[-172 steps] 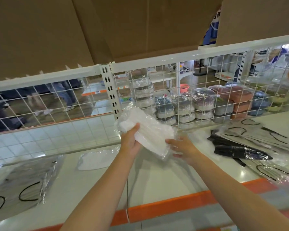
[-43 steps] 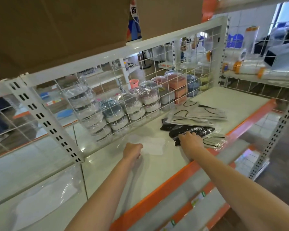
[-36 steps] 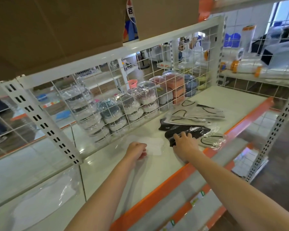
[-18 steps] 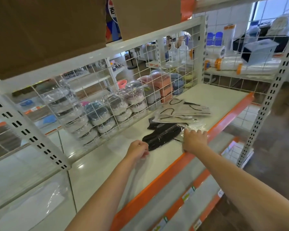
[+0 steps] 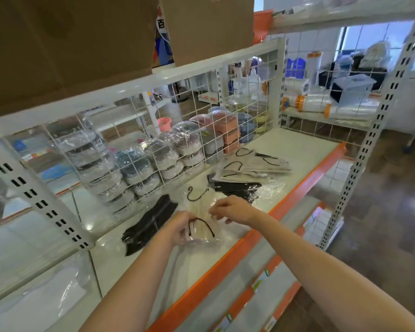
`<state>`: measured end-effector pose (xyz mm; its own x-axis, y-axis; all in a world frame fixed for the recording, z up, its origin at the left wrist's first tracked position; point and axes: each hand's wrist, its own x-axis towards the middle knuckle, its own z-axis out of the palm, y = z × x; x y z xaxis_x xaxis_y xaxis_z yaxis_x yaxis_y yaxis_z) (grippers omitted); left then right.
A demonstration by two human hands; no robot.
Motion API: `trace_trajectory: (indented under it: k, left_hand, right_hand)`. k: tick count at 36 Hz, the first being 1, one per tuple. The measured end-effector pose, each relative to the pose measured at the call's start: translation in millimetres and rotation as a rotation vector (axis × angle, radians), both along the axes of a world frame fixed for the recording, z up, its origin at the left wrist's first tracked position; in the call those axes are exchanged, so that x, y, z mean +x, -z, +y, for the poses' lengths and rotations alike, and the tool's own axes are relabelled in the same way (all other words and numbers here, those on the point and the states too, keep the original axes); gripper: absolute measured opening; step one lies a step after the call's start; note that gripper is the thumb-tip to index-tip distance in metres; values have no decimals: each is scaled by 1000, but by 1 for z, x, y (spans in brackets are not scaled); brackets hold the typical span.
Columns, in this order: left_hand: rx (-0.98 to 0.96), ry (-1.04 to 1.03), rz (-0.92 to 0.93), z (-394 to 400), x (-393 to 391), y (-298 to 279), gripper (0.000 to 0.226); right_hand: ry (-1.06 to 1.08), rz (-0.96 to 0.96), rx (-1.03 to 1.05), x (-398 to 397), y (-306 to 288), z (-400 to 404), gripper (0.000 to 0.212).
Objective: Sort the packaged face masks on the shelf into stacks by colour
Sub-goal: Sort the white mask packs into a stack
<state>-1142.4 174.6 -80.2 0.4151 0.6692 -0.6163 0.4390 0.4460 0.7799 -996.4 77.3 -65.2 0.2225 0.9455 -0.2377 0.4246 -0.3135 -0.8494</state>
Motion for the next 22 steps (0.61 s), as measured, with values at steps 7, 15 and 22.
trace_trajectory:
  k: [7,15,22]
  left_hand:
    - [-70,29,-38,9,2,-16,23]
    - [19,-127,-323,22,23,-20,25]
    - [75,-352,-400,12,43,-24,25]
  right_hand:
    - [225,-313,-5,38,8,19,27]
    - [121,-637,-89,82,13,55,36]
    - [-43,-781,-54,132,20,96,38]
